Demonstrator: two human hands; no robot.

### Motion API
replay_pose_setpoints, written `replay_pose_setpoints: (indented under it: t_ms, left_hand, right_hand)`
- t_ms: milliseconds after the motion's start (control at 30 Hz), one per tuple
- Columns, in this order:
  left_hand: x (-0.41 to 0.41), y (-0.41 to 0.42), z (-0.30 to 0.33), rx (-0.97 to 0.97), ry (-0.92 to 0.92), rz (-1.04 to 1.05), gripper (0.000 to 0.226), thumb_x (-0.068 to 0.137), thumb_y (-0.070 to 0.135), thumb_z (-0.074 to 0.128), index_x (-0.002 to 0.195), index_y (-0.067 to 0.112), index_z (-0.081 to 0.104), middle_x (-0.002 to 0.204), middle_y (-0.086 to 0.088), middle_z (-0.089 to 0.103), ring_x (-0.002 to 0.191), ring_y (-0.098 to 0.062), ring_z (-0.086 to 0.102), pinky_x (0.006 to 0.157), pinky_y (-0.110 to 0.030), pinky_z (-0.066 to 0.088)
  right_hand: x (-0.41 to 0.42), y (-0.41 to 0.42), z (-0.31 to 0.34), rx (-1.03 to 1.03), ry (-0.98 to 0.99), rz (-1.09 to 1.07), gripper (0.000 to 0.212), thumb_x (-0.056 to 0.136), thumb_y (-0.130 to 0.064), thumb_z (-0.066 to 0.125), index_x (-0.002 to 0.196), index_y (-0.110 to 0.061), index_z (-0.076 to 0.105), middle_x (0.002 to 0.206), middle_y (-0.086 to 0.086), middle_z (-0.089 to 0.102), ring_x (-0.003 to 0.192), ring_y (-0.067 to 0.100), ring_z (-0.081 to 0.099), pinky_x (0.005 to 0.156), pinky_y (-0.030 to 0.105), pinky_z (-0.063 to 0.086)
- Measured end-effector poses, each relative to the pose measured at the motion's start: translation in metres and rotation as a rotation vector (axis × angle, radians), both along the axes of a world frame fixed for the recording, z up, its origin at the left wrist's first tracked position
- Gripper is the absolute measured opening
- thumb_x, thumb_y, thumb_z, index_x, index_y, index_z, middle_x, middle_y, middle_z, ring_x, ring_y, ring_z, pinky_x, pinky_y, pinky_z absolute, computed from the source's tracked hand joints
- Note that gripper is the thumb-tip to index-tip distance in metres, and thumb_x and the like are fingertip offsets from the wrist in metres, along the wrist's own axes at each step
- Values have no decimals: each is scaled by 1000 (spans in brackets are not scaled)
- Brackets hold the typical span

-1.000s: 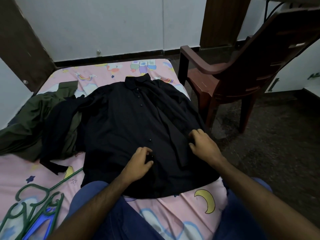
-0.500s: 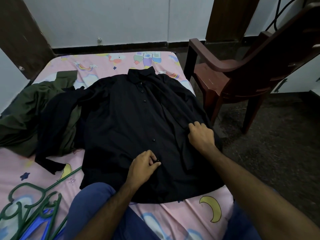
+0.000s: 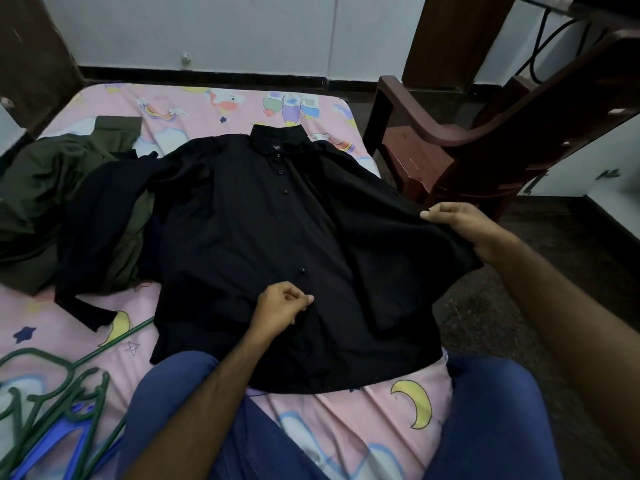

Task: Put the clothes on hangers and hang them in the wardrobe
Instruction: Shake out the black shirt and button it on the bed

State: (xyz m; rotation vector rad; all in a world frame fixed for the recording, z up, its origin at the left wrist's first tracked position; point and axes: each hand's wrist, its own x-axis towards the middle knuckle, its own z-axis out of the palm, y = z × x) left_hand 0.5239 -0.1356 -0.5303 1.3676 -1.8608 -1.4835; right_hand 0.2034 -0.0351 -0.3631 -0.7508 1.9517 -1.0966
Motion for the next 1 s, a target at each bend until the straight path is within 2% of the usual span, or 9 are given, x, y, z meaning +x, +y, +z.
replay_pose_setpoints:
  t_ms: [67, 167, 233, 267, 367, 533, 667, 800, 1000]
  left_hand:
    - [2, 0, 3, 106, 87, 9, 19, 87, 22, 77, 79, 8, 67, 73, -5, 72, 44, -13, 52, 35, -22, 33]
    - [7, -1, 7, 200, 166, 35, 17, 88, 20, 75, 83, 6, 66, 78, -4, 73, 45, -14, 53, 35, -21, 34]
    - [10, 0, 10, 239, 214, 56, 16, 89, 18, 74, 86, 5, 67, 80, -5, 73, 46, -12, 53, 34, -21, 35]
    - [11, 0, 11, 251, 233, 58, 15, 90, 18, 74, 87, 5, 67, 81, -5, 73, 45, -12, 53, 33, -21, 35]
    - [13, 1, 12, 264, 248, 52, 13, 90, 17, 73, 90, 5, 67, 81, -5, 73, 44, -11, 52, 33, -21, 34]
    - [14, 0, 11, 276, 236, 33, 12, 92, 16, 70, 93, 5, 66, 79, -5, 70, 44, -12, 52, 32, -21, 34]
    - [11, 0, 7, 286, 235, 7, 11, 93, 16, 69, 92, 5, 66, 78, -5, 67, 44, -13, 53, 33, -22, 36]
    - [6, -1, 1, 275, 216, -11, 10, 93, 15, 68, 91, 7, 65, 77, -6, 66, 43, -13, 53, 33, -22, 36]
    - [3, -2, -4, 236, 187, -29, 11, 94, 18, 68, 92, 8, 66, 79, -5, 67, 44, -13, 55, 33, -22, 37]
  right_hand:
    - [21, 0, -1, 3, 152, 131, 13, 88, -18, 77, 83, -13, 67, 75, 2, 63, 64, 9, 59, 59, 21, 47]
    - [67, -9, -15, 28, 464, 310, 18, 83, -21, 83, 78, -18, 66, 66, -8, 60, 54, -4, 50, 56, 14, 39]
    - [100, -18, -37, 65, 558, 349, 20, 78, -24, 87, 78, -21, 67, 66, -12, 63, 53, -6, 52, 58, 13, 40]
    - [115, -21, -51, 76, 519, 334, 20, 77, -23, 88, 79, -21, 68, 67, -12, 64, 54, -5, 54, 57, 15, 42]
    - [151, -27, -90, 103, 191, 204, 18, 83, -13, 82, 85, -12, 64, 73, -1, 63, 59, 7, 61, 47, 24, 51]
    - [178, -21, -124, 43, -195, 71, 15, 92, -6, 70, 89, -9, 55, 77, 6, 64, 64, 17, 67, 62, 37, 62]
    - [181, -17, -138, -49, -183, 22, 18, 88, -5, 75, 85, -9, 58, 73, 3, 60, 65, 9, 64, 63, 28, 59]
    - [182, -13, -151, -101, -162, 14, 11, 86, -6, 78, 92, -7, 68, 74, -1, 62, 70, 7, 61, 61, 20, 53]
    - [184, -12, -164, -160, -99, 11, 9, 86, -6, 78, 91, -12, 73, 69, -5, 64, 60, 4, 56, 59, 18, 47]
